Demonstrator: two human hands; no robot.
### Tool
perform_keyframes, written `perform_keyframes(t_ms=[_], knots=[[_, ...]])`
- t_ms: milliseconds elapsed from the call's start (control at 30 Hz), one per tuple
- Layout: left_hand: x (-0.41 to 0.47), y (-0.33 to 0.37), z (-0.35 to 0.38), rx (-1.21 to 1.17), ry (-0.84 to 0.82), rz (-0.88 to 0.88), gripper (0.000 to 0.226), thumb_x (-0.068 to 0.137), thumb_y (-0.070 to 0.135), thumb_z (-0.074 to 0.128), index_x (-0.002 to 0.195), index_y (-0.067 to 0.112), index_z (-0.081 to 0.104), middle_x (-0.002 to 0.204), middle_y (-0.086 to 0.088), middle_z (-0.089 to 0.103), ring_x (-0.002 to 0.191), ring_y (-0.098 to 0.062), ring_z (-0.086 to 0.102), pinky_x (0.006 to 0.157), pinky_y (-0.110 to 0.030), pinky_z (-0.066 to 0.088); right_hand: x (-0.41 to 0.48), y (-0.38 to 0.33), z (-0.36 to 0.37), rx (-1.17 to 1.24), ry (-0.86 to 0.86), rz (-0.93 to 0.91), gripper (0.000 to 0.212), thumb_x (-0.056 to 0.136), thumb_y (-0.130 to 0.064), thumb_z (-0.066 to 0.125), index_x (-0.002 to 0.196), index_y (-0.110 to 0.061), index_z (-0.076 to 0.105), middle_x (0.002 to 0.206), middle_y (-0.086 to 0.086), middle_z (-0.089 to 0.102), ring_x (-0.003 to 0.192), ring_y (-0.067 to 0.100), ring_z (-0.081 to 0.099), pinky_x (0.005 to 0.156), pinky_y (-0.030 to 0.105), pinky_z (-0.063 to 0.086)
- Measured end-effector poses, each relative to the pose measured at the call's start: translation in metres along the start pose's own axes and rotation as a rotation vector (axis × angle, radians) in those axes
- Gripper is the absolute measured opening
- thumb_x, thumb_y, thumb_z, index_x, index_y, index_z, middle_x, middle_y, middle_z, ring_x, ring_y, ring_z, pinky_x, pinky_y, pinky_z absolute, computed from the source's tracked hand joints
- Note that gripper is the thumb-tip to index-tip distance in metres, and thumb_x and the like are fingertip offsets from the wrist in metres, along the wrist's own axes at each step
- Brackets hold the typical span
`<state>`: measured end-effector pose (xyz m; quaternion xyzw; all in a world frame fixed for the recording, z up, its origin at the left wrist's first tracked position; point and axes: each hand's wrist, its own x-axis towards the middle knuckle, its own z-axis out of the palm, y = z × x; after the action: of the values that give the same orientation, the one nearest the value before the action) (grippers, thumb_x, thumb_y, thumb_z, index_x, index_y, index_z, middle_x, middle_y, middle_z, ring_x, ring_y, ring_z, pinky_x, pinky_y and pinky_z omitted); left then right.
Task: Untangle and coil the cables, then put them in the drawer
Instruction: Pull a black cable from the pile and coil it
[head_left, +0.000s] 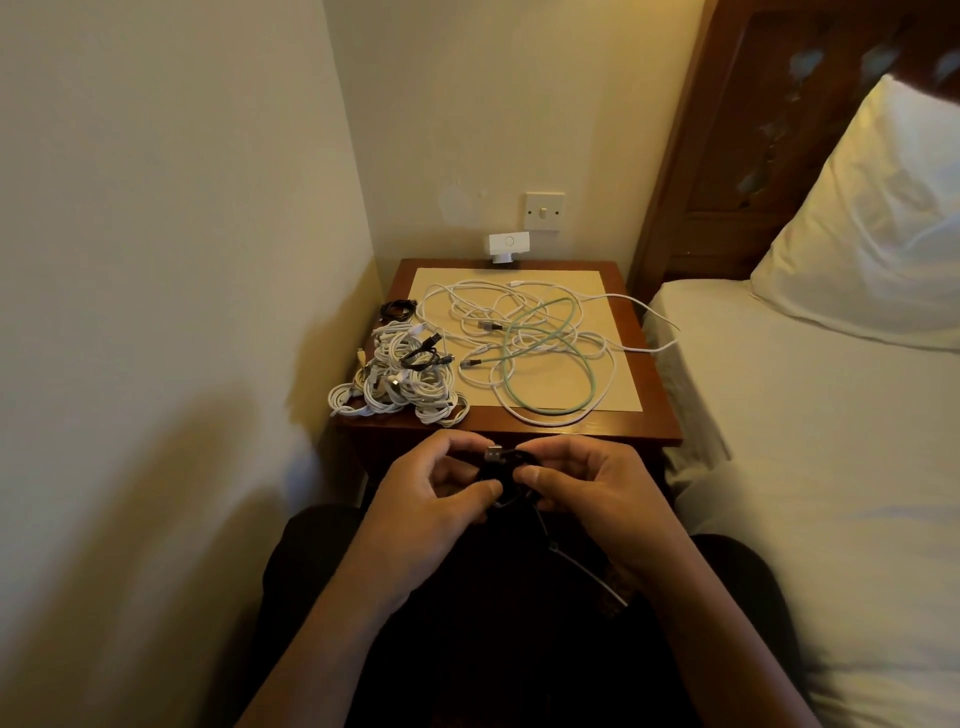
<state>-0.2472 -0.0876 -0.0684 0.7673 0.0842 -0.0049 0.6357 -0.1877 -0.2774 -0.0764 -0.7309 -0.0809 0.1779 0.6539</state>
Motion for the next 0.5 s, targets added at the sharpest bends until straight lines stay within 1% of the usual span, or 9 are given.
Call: perform_keyframes(t_ms=[33,100,167,200,267,300,333,433,500], knots=[[0.000,0.002,0.000,-0.095,-0.031,-0.028,0.033,0.091,0.012,0.075,0.114,0.035,0.070,0.099,-0.002,0.075,0.096,-0.020,0.074,0.078,-0.030,0.061,0.000,-0.002,-0.001,-0.012,-0.009,-0.013,0.021,0.092,-0.011,0.075,0.108,-0.023,0.077,0.102,0.000,0.079,0.098,0.018,0.075,0.080,0.030,0.057],[0.001,0.004,0.000,-0.215,-0.044,-0.044,0.033,0.091,0.008,0.074,0.119,0.026,0.071,0.101,-0.007,0.076,0.097,-0.024,0.074,0.077,-0.030,0.061,0.000,-0.004,-0.004,-0.045,-0.033,-0.037,0.021,0.094,-0.016,0.074,0.112,-0.026,0.075,0.106,-0.002,0.078,0.102,0.018,0.074,0.086,0.033,0.057],[0.003,0.002,0.003,-0.338,-0.015,-0.056,0.035,0.090,0.004,0.073,0.119,0.023,0.073,0.104,-0.011,0.076,0.099,-0.025,0.075,0.075,-0.029,0.061,0.001,-0.003,-0.006,-0.097,-0.042,-0.044,0.024,0.096,-0.028,0.071,0.120,-0.032,0.071,0.112,-0.005,0.077,0.107,0.014,0.071,0.094,0.036,0.057],[0.004,0.001,0.004,-0.401,0.012,-0.060,0.036,0.089,0.002,0.072,0.120,0.022,0.073,0.106,-0.012,0.076,0.101,-0.025,0.075,0.075,-0.028,0.061,0.000,-0.002,-0.006,-0.110,-0.036,-0.027,0.029,0.095,-0.037,0.069,0.124,-0.034,0.068,0.114,-0.006,0.076,0.108,0.013,0.071,0.097,0.038,0.057],[0.007,-0.001,0.007,-0.488,0.081,-0.055,0.040,0.089,-0.002,0.070,0.122,0.021,0.072,0.108,-0.013,0.075,0.103,-0.024,0.074,0.076,-0.028,0.062,-0.004,0.002,-0.004,-0.030,-0.026,0.049,0.048,0.086,-0.053,0.067,0.129,-0.033,0.063,0.116,-0.002,0.074,0.104,0.014,0.072,0.096,0.040,0.059],[0.008,-0.002,0.009,-0.514,0.110,-0.051,0.041,0.089,-0.003,0.070,0.122,0.022,0.072,0.109,-0.013,0.075,0.104,-0.024,0.074,0.078,-0.029,0.062,-0.006,0.006,-0.002,0.040,-0.027,0.092,0.053,0.081,-0.053,0.068,0.129,-0.030,0.063,0.114,0.002,0.075,0.101,0.017,0.074,0.093,0.039,0.060],[0.009,-0.003,0.010,-0.530,0.130,-0.048,0.042,0.090,-0.004,0.069,0.123,0.023,0.072,0.110,-0.013,0.075,0.105,-0.024,0.074,0.079,-0.030,0.062,-0.009,0.009,0.001,0.097,-0.025,0.109,0.050,0.081,-0.048,0.071,0.126,-0.027,0.064,0.110,0.006,0.076,0.097,0.019,0.075,0.089,0.037,0.061],[0.010,-0.006,0.015,-0.507,0.149,-0.061,0.042,0.090,-0.003,0.071,0.119,0.026,0.073,0.113,-0.011,0.072,0.102,-0.023,0.074,0.080,-0.033,0.061,-0.015,0.013,0.011,0.163,0.054,0.066,0.021,0.093,-0.022,0.071,0.114,-0.019,0.072,0.097,0.009,0.077,0.088,0.021,0.076,0.080,0.031,0.060],[0.010,-0.008,0.016,-0.479,0.148,-0.083,0.036,0.089,0.002,0.073,0.117,0.025,0.072,0.113,-0.011,0.070,0.098,-0.023,0.074,0.078,-0.036,0.062,-0.015,0.013,0.014,0.157,0.087,0.045,0.013,0.096,-0.017,0.068,0.108,-0.016,0.074,0.092,0.008,0.077,0.085,0.020,0.076,0.077,0.028,0.060]])
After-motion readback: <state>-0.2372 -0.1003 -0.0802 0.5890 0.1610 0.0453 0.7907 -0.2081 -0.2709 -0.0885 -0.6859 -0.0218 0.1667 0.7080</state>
